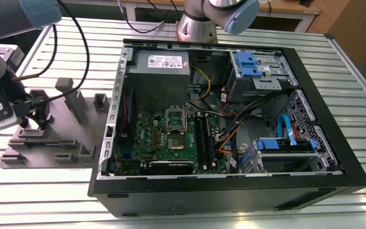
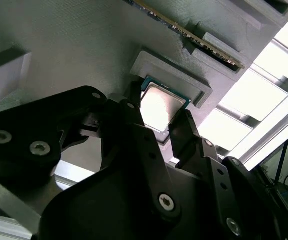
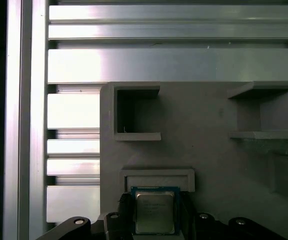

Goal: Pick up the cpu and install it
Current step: 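Pick up the cpu and move it towards the insertion slot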

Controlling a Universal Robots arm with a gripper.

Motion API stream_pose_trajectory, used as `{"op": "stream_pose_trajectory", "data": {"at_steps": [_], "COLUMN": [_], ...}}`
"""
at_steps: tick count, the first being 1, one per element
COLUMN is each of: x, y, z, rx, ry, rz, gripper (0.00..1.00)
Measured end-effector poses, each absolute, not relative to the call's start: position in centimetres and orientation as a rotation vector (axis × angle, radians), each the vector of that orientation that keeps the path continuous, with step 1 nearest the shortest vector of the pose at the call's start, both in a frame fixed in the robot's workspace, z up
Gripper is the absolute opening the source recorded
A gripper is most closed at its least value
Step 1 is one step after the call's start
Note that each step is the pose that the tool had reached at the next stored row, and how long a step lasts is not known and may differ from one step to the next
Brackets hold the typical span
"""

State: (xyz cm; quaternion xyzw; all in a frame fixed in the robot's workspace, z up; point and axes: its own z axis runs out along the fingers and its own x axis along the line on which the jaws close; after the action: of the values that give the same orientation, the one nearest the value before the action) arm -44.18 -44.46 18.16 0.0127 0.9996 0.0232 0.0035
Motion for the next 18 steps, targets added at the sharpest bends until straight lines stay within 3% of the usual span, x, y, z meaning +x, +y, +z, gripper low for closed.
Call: {"op": "stream_pose_trajectory", "data": {"at_steps": [18], "x": [-44.15], "y": [-44.46], "z": [19.06], "rx": [0.04], "ry": [3.133], "rz": [0.073], "gripper": [0.47]}}
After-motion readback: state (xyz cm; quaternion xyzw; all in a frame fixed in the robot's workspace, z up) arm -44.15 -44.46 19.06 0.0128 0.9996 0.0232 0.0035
